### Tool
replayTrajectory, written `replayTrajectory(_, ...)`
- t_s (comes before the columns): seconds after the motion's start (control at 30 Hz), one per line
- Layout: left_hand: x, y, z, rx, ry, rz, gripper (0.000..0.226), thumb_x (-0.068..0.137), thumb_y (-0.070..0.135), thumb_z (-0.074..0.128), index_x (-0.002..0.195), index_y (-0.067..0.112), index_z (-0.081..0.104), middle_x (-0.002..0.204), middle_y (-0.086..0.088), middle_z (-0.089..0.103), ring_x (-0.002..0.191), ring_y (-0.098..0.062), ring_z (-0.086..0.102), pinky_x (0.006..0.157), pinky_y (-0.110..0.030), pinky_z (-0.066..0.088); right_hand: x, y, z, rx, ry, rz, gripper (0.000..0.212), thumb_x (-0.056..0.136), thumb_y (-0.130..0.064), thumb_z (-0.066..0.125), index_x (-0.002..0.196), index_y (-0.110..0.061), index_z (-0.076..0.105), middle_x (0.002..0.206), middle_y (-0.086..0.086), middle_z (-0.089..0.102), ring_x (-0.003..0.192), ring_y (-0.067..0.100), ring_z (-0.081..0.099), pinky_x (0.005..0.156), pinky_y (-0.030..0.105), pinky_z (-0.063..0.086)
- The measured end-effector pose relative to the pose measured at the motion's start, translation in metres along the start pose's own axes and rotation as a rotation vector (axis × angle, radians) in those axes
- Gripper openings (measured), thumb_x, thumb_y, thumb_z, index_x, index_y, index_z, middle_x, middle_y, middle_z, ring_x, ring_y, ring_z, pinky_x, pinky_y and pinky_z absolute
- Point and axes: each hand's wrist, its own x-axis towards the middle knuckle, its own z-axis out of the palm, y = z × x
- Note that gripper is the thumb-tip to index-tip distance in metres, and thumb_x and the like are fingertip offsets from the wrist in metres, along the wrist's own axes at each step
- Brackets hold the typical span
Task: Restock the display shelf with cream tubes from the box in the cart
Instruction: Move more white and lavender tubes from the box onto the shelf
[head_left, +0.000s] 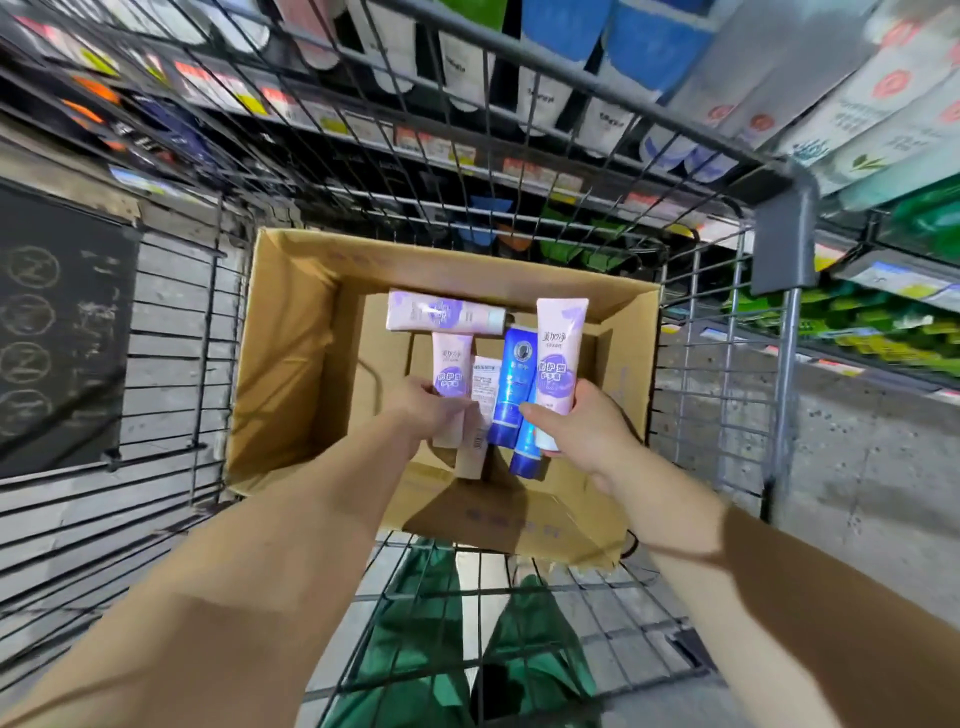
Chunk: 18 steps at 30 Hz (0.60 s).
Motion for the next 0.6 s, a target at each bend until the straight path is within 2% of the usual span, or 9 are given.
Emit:
replayTrajectory(0.13,-0.029,0.000,-0.030,-0.084,-0.141,0.066,0.034,0.084,0.021,0.073,0.114,0.012,0.059,0.107,-0.009,0.069,0.096,-0.024,0.067,0.084,-0.038,0.057,-0.027,-0.021,-0.004,0.033,0.010,-0.032,0.038,0.081,-0.026,0.076,0.112,-0.016,0.055,0.113,0.002,0.066,0.099,0.019,0.066,0.085,0.045,0.057)
replayTrajectory(0.3,-0.090,0.026,-0.064,-0.154,-0.302,0.228,0.027,0.085,0.013,0.071,0.108,0.012,0.057,0.107,-0.012,0.070,0.096,-0.023,0.067,0.074,-0.032,0.052,-0.076,-0.059,-0.021,0.109,-0.006,-0.101,0.034,0.083,-0.023,0.075,0.108,-0.019,0.053,0.108,0.002,0.064,0.097,0.022,0.064,0.080,0.042,0.058)
replayTrajectory(0.4,-0.138,0.059,-0.074,-0.155,-0.374,0.355,0.021,0.087,0.006,0.066,0.104,0.013,0.055,0.090,-0.006,0.068,0.075,-0.015,0.066,0.061,-0.025,0.052,-0.108,-0.078,-0.042,0.180,0.012,-0.142,0.031,0.082,-0.020,0.076,0.104,-0.018,0.055,0.108,0.006,0.066,0.094,0.022,0.064,0.081,0.044,0.058)
replayTrajectory(0.47,-0.170,0.085,-0.075,-0.136,-0.382,0.457,0.021,0.085,0.001,0.066,0.097,0.015,0.056,0.083,-0.002,0.068,0.069,-0.010,0.065,0.062,-0.025,0.052,-0.129,-0.087,-0.062,0.205,0.050,-0.184,0.027,0.080,-0.020,0.077,0.098,-0.019,0.056,0.105,0.007,0.067,0.090,0.022,0.065,0.083,0.044,0.057)
replayTrajectory(0.53,-0.201,0.111,-0.071,-0.102,-0.403,0.554,0.021,0.085,-0.002,0.066,0.094,0.015,0.057,0.077,0.001,0.069,0.067,-0.009,0.064,0.066,-0.026,0.051,-0.151,-0.094,-0.088,0.245,0.085,-0.227,0.025,0.080,-0.019,0.077,0.097,-0.017,0.058,0.101,0.009,0.067,0.084,0.021,0.064,0.076,0.037,0.055)
replayTrajectory(0.6,-0.233,0.137,-0.060,-0.068,-0.445,0.633,0.019,0.086,-0.004,0.063,0.092,0.012,0.058,0.072,0.000,0.068,0.065,-0.012,0.062,0.063,-0.026,0.050,-0.173,-0.097,-0.121,0.321,0.109,-0.259,0.029,0.081,-0.018,0.076,0.103,-0.011,0.058,0.101,0.011,0.067,0.079,0.020,0.063,0.069,0.033,0.053)
